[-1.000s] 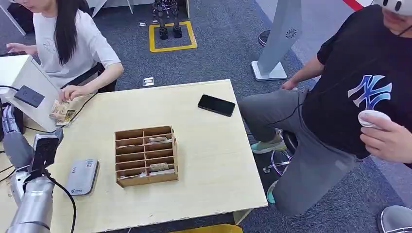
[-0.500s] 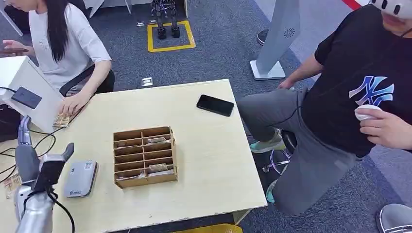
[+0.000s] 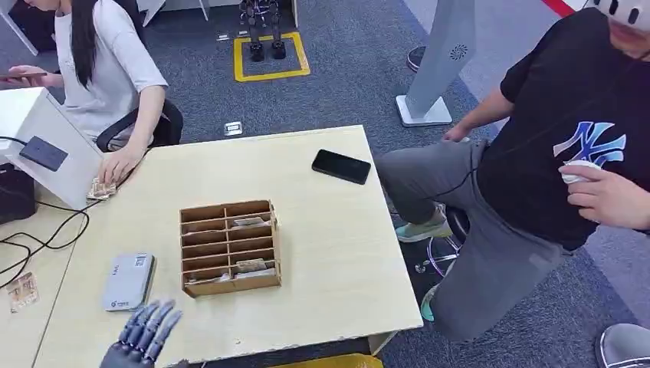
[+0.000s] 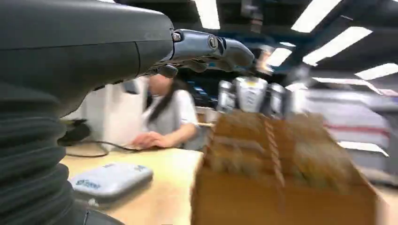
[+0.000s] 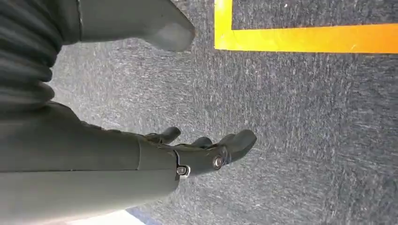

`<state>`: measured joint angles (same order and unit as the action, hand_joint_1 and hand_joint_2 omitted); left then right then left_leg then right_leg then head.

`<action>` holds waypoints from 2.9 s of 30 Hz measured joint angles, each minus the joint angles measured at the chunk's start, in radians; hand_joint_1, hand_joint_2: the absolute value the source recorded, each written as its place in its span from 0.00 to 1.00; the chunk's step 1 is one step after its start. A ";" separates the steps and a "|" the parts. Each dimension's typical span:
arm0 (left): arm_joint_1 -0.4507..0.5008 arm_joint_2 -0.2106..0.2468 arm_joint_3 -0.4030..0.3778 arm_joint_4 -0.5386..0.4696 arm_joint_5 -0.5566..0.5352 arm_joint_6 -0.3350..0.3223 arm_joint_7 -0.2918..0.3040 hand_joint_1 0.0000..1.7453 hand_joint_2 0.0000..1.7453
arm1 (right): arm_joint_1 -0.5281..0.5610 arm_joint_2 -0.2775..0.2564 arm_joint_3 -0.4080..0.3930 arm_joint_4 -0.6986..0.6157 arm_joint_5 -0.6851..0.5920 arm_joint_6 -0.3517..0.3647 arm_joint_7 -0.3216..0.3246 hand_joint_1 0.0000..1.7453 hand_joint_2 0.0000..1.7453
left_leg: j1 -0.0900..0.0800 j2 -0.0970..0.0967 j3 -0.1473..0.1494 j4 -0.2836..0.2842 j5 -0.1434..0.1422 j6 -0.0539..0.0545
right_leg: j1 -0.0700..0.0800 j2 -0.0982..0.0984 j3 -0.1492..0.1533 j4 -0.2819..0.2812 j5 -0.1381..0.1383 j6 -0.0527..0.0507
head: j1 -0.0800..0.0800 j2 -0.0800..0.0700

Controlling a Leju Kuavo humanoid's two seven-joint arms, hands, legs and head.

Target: Pass the card to the sensor for recognition and then transmit it.

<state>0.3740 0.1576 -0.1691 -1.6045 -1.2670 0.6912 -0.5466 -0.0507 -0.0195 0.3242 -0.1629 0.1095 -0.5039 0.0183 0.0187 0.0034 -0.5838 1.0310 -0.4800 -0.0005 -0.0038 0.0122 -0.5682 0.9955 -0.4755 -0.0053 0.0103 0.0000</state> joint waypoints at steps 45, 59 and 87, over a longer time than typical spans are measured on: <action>-0.246 0.025 -0.497 0.171 -0.184 0.011 0.497 0.00 1.00 | 0.002 -0.001 -0.027 0.001 -0.013 -0.007 0.035 0.00 1.00 | -0.002 -0.007 0.001 0.001 0.002 0.002 | -0.002 -0.007 0.003 0.000 0.000 0.001 | 0.001 0.000; -0.284 -0.108 -0.404 0.245 -0.164 0.011 0.436 0.00 1.00 | 0.002 0.000 -0.027 0.001 -0.010 -0.006 0.027 0.00 1.00 | -0.002 -0.007 0.001 0.001 0.002 0.002 | -0.002 -0.007 0.003 0.000 0.000 0.001 | 0.001 0.000; -0.302 -0.217 -0.212 0.251 -0.199 0.011 0.464 0.00 1.00 | 0.004 0.000 -0.027 0.001 0.005 -0.005 0.032 0.00 1.00 | -0.002 -0.007 0.001 0.001 0.002 0.002 | -0.002 -0.007 0.003 0.000 0.000 0.001 | 0.001 0.000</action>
<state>0.0724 -0.0595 -0.3811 -1.3539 -1.4664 0.7027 -0.0828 -0.0469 -0.0198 0.2968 -0.1617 0.1144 -0.5085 0.0507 0.0163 -0.0035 -0.5827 1.0317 -0.4779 0.0013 -0.0053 0.0055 -0.5648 0.9958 -0.4755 -0.0046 0.0111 0.0000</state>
